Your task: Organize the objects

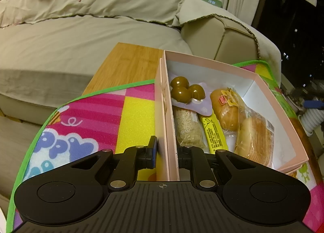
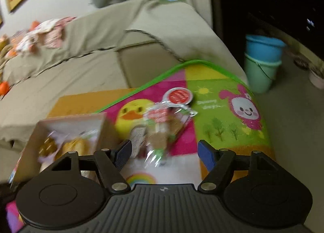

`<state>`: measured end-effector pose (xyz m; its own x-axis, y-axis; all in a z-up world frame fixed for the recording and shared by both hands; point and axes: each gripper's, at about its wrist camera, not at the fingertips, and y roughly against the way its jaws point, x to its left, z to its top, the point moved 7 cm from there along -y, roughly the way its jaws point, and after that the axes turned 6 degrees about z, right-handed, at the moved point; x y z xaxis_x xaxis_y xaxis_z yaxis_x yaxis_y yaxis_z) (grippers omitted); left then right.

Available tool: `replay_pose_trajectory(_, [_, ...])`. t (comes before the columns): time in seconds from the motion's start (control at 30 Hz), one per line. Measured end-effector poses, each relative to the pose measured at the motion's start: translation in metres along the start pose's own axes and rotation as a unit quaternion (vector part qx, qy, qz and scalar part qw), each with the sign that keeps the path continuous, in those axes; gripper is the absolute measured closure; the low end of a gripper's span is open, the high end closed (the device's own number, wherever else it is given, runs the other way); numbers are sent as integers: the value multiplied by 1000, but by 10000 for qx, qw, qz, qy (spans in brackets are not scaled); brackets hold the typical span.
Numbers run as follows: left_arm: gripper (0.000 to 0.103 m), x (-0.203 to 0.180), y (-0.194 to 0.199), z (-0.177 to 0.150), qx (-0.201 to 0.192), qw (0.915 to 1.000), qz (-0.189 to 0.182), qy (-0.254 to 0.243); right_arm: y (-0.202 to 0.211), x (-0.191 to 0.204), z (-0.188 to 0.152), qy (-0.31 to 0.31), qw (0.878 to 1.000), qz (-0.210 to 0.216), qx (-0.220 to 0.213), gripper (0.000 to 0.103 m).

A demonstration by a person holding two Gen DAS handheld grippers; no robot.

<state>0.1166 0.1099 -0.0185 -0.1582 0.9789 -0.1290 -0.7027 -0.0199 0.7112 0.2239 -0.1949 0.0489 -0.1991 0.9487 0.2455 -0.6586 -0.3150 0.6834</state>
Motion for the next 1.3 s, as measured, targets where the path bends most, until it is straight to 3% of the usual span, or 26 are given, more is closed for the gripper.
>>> replay_pose_trajectory(0.17, [87,1,1,-1,-12,10000,-18,-42,-58,-20,28,-794,9964,-305,17,15])
replay_pose_trajectory(0.37, [87,0,3,-3,44,9999,22,-127,-123,-21,63,-528,9938,-980,-81,4])
replay_pose_trajectory(0.5, [87,-1,3,-3,79,9999,58,-120,-156,-18,68,-352,9943,-1000,128,4])
replay_pose_trajectory(0.53, [87,-1,3,-3,93,9999,58,-109,-160,-16,68,-310,9949,-948,152,5])
replay_pose_trajectory(0.6, [87,-2,3,-3,118,9998,60,-116,-169,-9,68,-84,9959,-856,294,23])
replay_pose_trajectory(0.63, [87,-2,3,-3,123,9998,67,-134,-172,-7,65,80,9951,-898,401,26])
replay_pose_trajectory(0.7, [87,-1,3,-3,132,9998,72,-157,-168,-2,60,388,9946,-869,405,39])
replay_pose_trajectory(1.3, [87,-1,2,-4,91,9999,24,-145,-29,-1,-56,1336,9864,-259,924,40])
